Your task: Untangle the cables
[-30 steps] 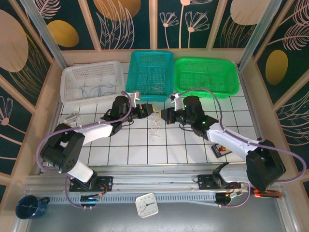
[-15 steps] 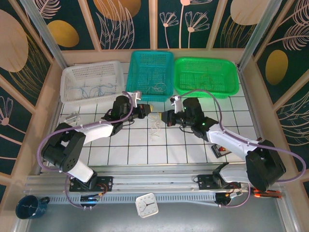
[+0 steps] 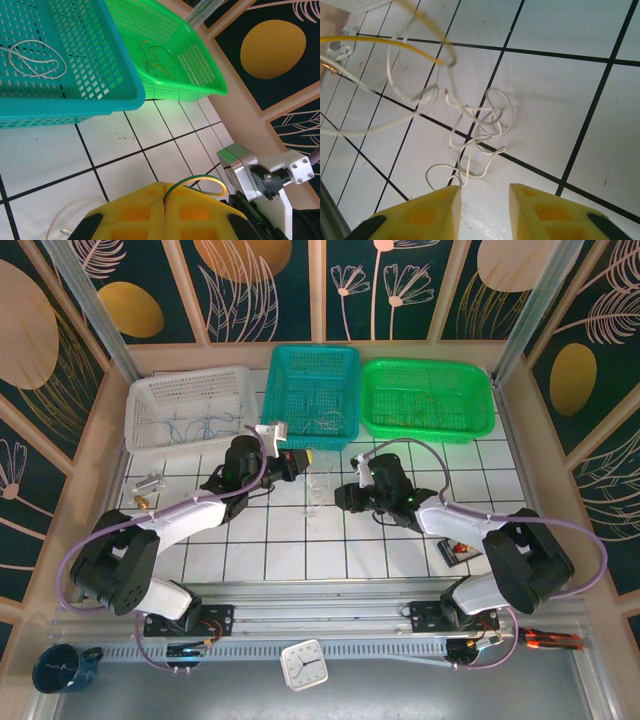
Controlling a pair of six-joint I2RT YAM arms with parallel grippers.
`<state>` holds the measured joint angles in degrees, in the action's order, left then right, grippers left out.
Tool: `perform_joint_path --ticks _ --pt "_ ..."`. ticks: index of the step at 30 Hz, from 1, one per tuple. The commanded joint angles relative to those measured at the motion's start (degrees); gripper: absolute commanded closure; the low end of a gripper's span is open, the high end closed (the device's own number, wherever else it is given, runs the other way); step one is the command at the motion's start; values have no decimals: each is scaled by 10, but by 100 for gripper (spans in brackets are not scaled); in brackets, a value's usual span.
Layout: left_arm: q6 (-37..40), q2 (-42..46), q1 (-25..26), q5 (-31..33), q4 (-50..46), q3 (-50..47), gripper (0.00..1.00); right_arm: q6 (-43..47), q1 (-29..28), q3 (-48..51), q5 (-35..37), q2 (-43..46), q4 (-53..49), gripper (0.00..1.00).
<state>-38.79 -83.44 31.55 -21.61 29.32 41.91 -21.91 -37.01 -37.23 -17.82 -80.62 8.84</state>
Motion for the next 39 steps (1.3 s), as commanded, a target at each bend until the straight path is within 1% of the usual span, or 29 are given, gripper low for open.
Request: perform_joint_path --ticks 1,4,9,12,14,17,21,24,29,32,36,39 --pt "2 17 -1 4 0 1 100 -1 -4 -12 23 23 -2 67" --pt "2 19 0 6 -1 -2 100 -4 -4 -13 37 49 -13 65" --pt "-2 18 0 0 3 -3 100 -9 -4 -18 60 95 -19 47" --pt "-4 19 0 -5 3 -1 100 -5 -4 -34 74 96 -15 41" --pt "-7 18 0 -7 5 0 100 -4 -4 -49 78 84 -8 39" --pt "-11 20 -1 -11 7 1 100 -7 -5 -70 84 57 14 38" --pt "-20 24 0 -16 12 3 100 -19 -5 -93 118 11 50 38" --pt "-27 28 -1 -21 17 3 100 -34 -5 -106 126 -28 87 38" --pt "-37 37 0 -28 21 1 100 -57 -7 -110 142 -87 144 39" --pt "-42 43 0 -33 25 -1 100 -71 -7 -105 180 -111 159 41" --pt "-48 55 0 -36 32 -7 100 -91 -3 -89 245 -121 152 44" --pt "-54 66 0 -36 39 -13 100 -106 2 -63 269 -117 147 44"
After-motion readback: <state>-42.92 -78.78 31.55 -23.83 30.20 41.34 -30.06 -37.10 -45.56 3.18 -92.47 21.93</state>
